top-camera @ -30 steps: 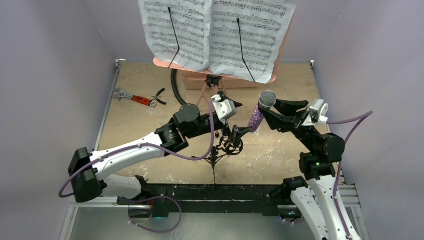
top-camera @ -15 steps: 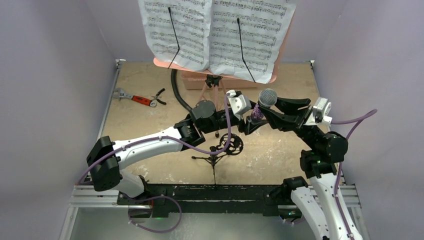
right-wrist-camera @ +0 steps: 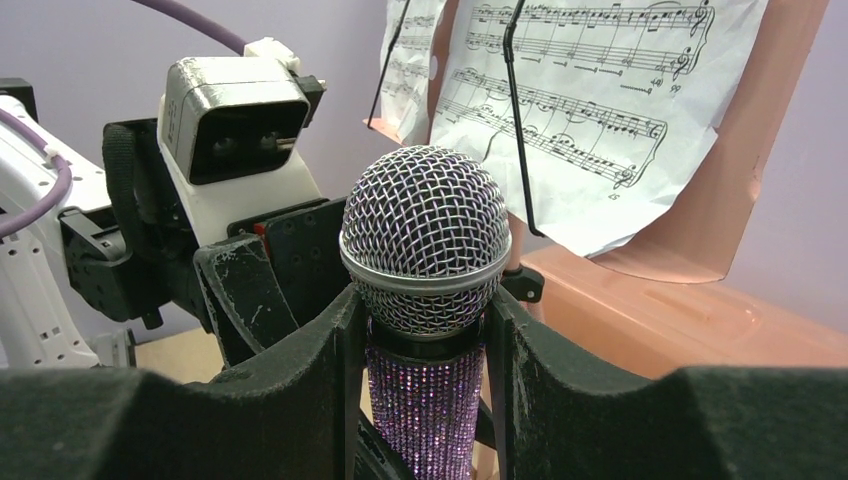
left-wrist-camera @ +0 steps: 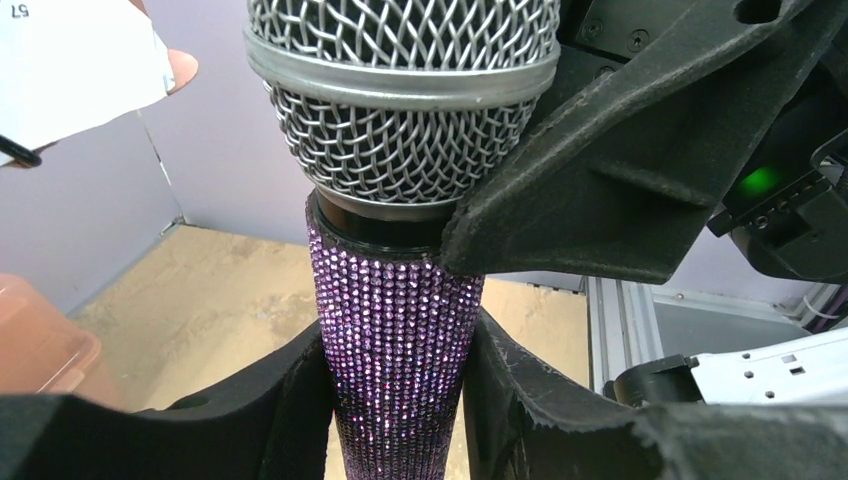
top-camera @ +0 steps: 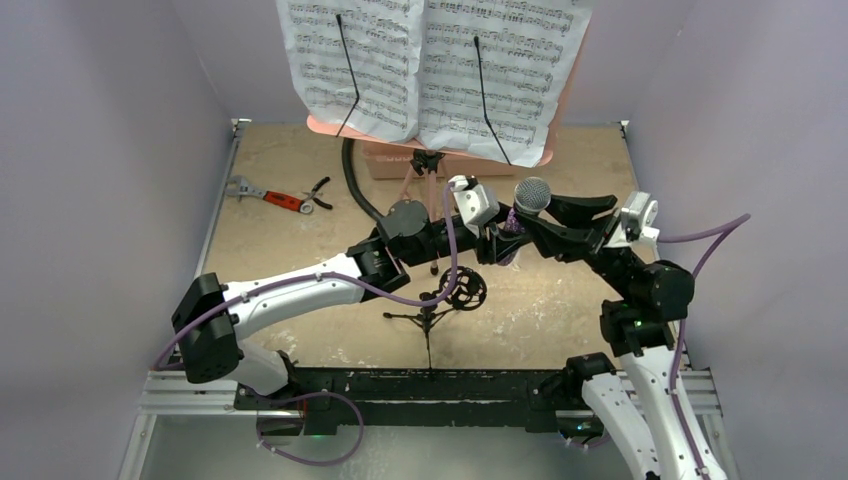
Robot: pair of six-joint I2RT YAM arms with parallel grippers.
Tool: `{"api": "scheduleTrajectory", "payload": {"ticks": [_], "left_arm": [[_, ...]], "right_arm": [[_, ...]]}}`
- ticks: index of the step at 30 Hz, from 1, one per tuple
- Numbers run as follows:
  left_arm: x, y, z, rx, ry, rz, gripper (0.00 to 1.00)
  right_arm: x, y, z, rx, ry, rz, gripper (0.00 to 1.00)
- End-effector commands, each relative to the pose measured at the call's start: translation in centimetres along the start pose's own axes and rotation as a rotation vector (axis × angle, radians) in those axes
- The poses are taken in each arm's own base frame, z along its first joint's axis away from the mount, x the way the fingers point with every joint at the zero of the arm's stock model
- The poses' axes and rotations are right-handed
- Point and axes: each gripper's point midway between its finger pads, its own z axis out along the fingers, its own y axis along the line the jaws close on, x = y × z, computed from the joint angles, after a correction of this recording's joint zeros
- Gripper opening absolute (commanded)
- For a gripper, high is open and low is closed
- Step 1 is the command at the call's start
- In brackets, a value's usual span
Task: Set up the instrument practice props
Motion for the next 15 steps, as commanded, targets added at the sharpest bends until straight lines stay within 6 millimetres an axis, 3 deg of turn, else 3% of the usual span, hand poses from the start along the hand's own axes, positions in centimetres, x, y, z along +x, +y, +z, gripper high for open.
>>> {"api": "scheduleTrajectory", "payload": {"ticks": [1,3,6,12,15], "left_arm": [[-3.5,-0.1,-0.8,-0.017,-0.034,-0.004,0.00],[-3.0,-0.1,-1.2,-0.021,-0.002,0.003,0.00],[-1.8,0.0,-1.8,-0.029,0.062,0.010,0.00],[0.7,-0.6,-3.2,0.006,0.166,0.030,0.00],[0.6,-0.8,-3.2,0.016,0.163,0.034,0.00]], "right_arm": [[-3.6,0.0,0.6,0.012,-0.074,-0.117,0.37],[-4.0,0.1,0.7,0.010,-0.080,-0.125,0.58],[-4.6,0.2,0.8,0.009,-0.096,-0.143,0.76],[-7.7,-1.0,1.1,0.099,-0.137,-0.220,0.97],[-9.1,-1.1,1.4,0.112,-0.160,-0.244,0.98]]}}
